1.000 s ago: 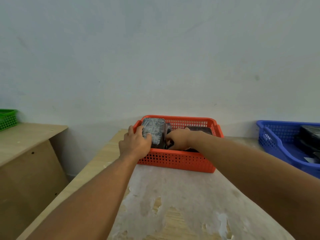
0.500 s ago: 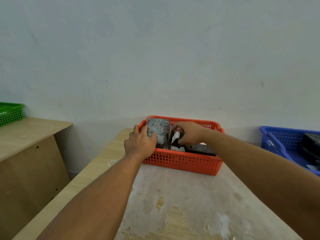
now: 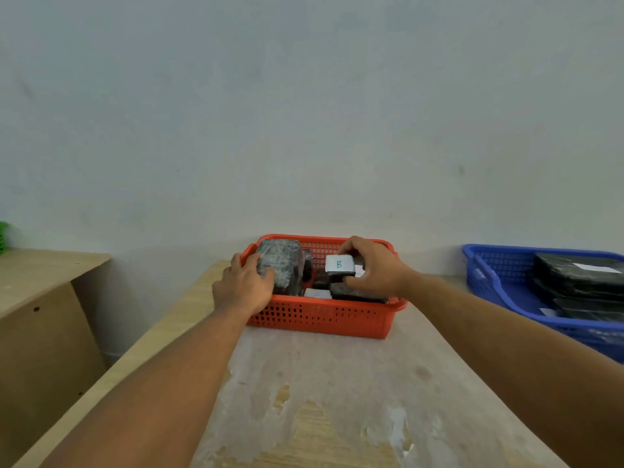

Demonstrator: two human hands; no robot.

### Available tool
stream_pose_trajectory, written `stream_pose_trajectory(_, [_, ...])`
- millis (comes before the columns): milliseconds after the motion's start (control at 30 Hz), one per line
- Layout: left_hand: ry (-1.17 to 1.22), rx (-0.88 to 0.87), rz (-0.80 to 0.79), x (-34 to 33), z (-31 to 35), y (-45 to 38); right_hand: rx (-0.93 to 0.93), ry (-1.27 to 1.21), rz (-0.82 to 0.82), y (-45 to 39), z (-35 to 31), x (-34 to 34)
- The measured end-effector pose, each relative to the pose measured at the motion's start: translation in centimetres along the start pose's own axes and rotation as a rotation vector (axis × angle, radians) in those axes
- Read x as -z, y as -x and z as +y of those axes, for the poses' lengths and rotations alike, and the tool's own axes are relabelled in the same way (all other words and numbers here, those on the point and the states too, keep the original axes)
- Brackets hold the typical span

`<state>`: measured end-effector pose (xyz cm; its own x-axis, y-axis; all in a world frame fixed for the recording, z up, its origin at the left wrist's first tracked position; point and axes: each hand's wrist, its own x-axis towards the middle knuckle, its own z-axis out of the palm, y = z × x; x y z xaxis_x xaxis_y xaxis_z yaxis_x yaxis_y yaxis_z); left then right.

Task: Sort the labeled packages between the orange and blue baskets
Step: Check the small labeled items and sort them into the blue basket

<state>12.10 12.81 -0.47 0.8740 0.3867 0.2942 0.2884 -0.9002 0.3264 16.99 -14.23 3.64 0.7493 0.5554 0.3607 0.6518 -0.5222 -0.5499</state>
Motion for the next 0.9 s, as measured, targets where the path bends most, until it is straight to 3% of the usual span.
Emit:
stream_pose_trajectory(133, [-0.125,0.001,0.019,0.6,0.8,0.0,-0.037,0.032,0.098,3.4,1.6,4.3])
stream_pose_trajectory(200, [-0.140,-0.118,0.087,0.9,2.4,-0.1,-0.087,0.048,0.151,5.6,3.2,7.0])
stream_pose_trajectory(267, [0.084,-0.315,0.156,0.6,6.2,0.4,-0.153,0.066,0.215,7.7,5.2,9.8])
stream_pose_trajectory(333, [0.394,-0.427,0.125,-0.1,11.6,1.9,-0.231,0.088,0.265,9.9,7.4,12.4])
stream_pose_trajectory(533, [0.909,-0.522,-0.196,-4.1,27.2,7.7,-0.500,0.221,0.320,15.1,14.6,18.1])
stream_pose_trajectory(600, [0.943,-0.471,-0.307,-5.6,31.4,9.0,-0.556,0.301,0.256,16.0,16.4,19.0])
stream_pose_trajectory(767, [1.063,-0.119,-0.643,-9.6,36.8,10.6,-0.556,0.529,0.035,15.3,18.8,19.1])
stream_pose_trajectory(900, [1.067,-0.018,-0.698,-11.6,37.6,10.8,-0.502,0.626,-0.130,13.0,19.9,18.0])
